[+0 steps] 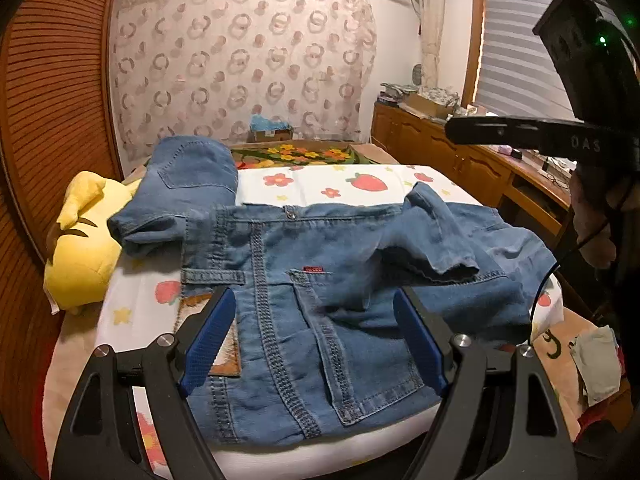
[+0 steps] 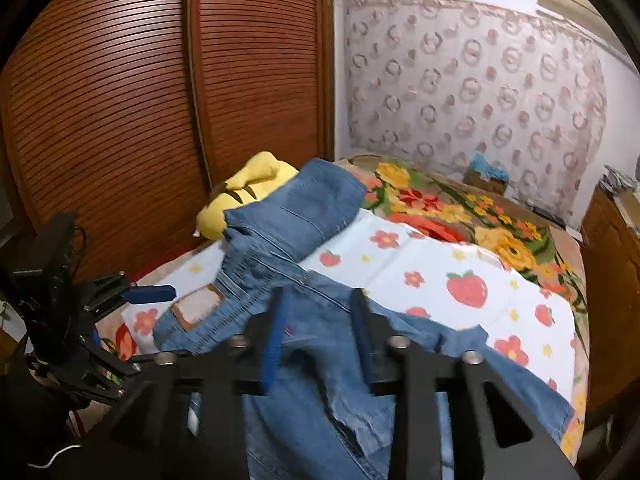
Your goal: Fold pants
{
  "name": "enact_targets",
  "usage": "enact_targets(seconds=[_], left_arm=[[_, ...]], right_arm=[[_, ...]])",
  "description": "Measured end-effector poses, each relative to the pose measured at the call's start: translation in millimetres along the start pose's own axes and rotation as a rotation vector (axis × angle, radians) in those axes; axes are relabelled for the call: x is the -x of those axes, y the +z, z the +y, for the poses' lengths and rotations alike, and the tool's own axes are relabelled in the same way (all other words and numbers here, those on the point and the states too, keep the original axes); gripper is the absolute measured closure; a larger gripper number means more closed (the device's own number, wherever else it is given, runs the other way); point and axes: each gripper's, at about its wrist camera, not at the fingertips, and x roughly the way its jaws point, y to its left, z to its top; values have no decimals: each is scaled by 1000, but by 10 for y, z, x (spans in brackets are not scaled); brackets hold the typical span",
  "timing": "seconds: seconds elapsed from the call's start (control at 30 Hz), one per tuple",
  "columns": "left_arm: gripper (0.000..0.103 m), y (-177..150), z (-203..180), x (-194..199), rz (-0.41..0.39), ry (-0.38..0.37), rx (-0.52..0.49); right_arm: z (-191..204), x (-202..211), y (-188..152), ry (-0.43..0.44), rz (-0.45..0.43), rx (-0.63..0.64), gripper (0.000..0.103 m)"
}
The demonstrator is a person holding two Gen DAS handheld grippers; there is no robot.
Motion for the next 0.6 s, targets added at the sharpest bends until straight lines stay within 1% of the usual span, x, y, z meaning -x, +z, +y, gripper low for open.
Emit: enact_targets(seconds=[0.03,0.07,0.13,0.23,0.37,0.47,0.53,0.6], left_arm=[[21,-9,-7,-21,3,-4,-1],[21,-16,-19,-46,6,-7,-4],[21,-28,-44,-88,10,-13,-10],[21,-39,-93,-170,15,-31,-19],[21,-29,-160,-341,38,-34,-44],[26,-7,-183,-484,64,-42,-61],[33,6,-194,-567,81,-46,-68],[35,11,-212,-662,102,-53,-75]], right_arm=[[-8,27,18,-4,5,-7,67],[-102,30,39,-12,11,-15,67],[-116,55,4,-28,22,-30,67],[-209,131,-164,-54,50,-58,67],[-336,52,-381,-72,90,-108,67],[-394,-33,-467,-82,118,-148,66],[-418,-73,-505,-75,133,-170,65],[-402,-138,-552,-67,150,-191,65]])
